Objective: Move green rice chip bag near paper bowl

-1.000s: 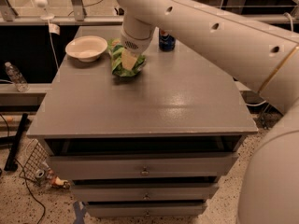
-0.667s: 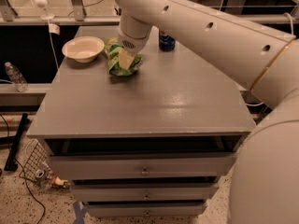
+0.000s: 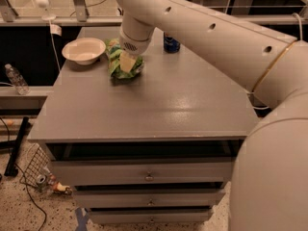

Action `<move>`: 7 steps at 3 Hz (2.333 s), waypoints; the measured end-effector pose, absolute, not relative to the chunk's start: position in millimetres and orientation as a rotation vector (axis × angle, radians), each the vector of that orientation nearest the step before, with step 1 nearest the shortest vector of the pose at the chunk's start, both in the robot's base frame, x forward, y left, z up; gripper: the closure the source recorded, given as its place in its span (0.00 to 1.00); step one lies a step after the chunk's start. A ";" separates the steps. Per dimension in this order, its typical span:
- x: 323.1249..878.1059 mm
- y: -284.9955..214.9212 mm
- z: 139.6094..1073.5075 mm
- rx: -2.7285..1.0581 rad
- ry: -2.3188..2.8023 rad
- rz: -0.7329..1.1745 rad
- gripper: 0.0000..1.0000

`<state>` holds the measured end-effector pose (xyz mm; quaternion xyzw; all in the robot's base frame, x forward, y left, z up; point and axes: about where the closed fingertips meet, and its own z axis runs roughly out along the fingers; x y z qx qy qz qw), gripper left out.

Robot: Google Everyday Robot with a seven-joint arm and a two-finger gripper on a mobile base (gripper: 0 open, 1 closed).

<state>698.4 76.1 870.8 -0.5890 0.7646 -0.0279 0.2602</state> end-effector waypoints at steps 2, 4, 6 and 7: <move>698.1 77.2 867.0 -1.601 2.074 -0.074 0.35; 697.8 78.3 863.5 -1.607 2.076 -0.073 0.00; 689.0 50.9 874.4 -1.556 2.086 -0.088 0.00; 677.4 -3.7 895.7 -1.427 2.102 -0.094 0.00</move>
Offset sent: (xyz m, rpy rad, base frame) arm -0.0001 0.0005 -0.0017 -0.0015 0.0023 0.0010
